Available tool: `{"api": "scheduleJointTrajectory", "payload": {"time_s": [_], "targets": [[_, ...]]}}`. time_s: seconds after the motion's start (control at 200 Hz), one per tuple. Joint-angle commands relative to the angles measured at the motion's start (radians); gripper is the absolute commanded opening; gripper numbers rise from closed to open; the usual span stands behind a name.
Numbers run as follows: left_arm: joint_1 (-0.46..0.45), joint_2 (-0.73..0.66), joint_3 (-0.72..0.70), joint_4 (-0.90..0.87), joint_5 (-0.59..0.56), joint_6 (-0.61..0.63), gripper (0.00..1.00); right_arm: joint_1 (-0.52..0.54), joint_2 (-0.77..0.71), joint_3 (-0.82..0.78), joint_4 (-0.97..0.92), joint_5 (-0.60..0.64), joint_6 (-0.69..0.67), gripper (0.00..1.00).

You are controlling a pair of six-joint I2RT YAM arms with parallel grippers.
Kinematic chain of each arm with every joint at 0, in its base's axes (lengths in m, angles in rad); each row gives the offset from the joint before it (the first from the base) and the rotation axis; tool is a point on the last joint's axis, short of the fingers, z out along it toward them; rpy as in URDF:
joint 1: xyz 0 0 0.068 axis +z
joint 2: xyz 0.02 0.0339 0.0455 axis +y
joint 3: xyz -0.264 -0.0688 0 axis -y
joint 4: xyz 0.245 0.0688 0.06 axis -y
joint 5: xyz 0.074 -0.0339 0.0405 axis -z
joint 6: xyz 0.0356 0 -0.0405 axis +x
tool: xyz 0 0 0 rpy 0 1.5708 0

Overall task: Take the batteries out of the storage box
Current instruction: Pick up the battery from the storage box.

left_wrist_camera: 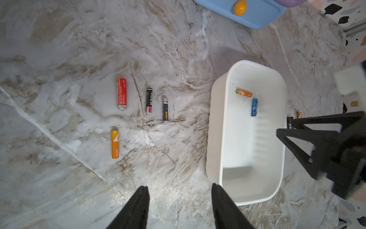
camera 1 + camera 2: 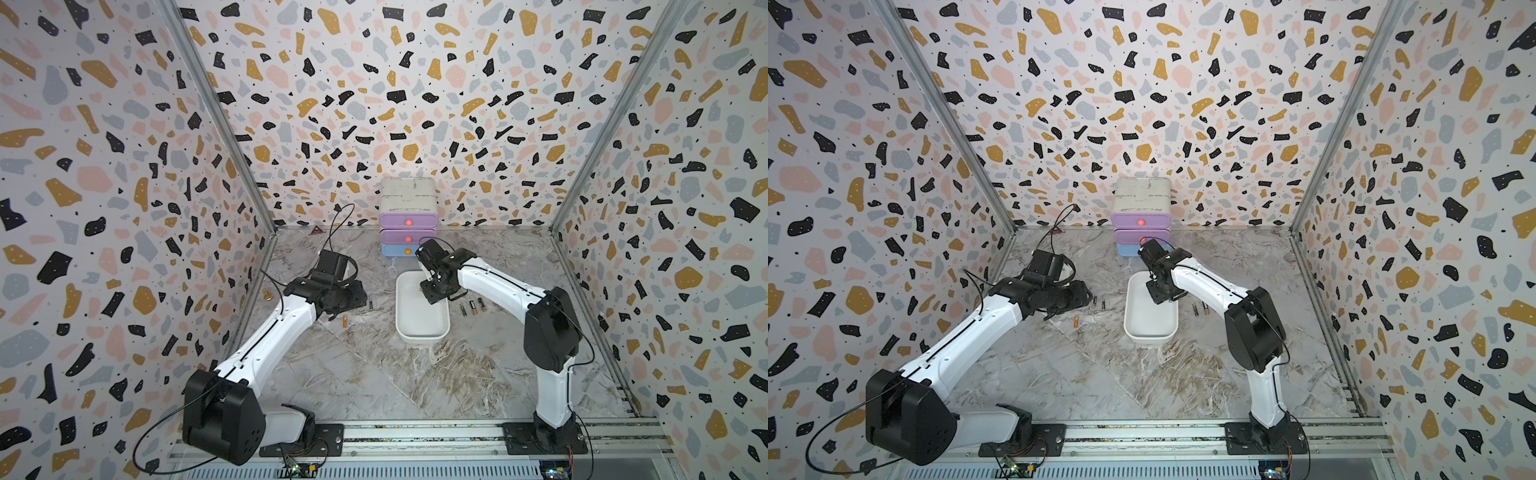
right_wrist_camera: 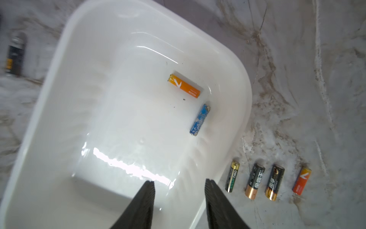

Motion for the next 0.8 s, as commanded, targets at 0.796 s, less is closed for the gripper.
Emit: {"api": "scheduleJointTrajectory", "payload": {"time_s": [0.796], "targets": [[-0.001, -0.048, -0.035, 0.017, -0.012, 0.003, 0.55, 0.000, 0.279, 0.283, -0.121, 0.280, 0.200, 0.52]]}}
